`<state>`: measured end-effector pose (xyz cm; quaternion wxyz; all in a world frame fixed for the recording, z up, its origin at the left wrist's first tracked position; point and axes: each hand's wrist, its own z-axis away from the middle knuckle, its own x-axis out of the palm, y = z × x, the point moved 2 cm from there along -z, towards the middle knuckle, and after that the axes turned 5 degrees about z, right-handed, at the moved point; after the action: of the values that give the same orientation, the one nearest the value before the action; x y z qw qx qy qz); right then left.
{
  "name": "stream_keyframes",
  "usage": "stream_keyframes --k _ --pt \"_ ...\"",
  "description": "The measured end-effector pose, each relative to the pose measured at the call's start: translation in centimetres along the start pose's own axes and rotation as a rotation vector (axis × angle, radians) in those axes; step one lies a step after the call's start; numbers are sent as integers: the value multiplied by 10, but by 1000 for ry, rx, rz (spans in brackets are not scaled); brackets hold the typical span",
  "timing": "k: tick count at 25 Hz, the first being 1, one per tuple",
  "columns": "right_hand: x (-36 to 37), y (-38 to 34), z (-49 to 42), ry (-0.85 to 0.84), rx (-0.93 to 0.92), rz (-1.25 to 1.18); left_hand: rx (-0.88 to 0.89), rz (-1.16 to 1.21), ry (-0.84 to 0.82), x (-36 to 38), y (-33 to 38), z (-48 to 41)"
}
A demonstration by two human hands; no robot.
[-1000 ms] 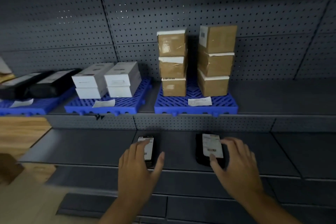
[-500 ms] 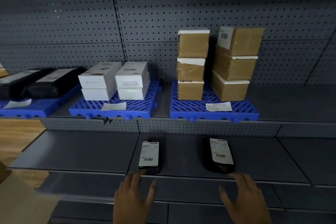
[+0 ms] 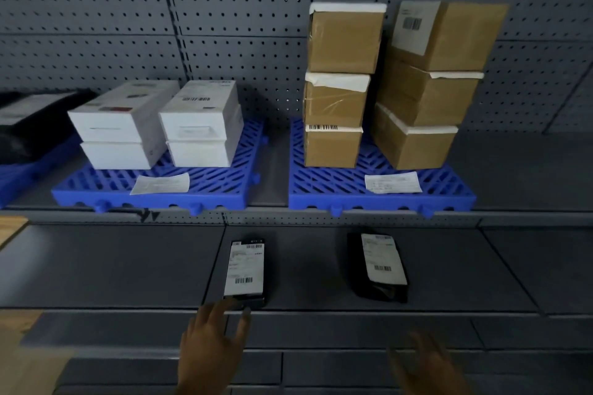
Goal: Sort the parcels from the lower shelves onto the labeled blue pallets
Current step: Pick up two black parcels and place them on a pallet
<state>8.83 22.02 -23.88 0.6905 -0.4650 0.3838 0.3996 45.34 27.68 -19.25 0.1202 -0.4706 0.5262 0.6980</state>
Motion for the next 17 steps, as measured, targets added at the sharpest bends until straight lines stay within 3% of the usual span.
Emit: stream_keyframes --k 5,7,11,17 --pt "-9 -1 -123 184 -11 -120 -126 -12 11 64 -24 -68" --pt "9 13 -163 250 92 -159 -175 20 31 87 -34 -83" --pt "33 10 -200 125 196 -135 -197 -23 74 117 -53 -108" --pt "53 -7 -220 129 276 -123 -241 -147 45 127 -63 -122"
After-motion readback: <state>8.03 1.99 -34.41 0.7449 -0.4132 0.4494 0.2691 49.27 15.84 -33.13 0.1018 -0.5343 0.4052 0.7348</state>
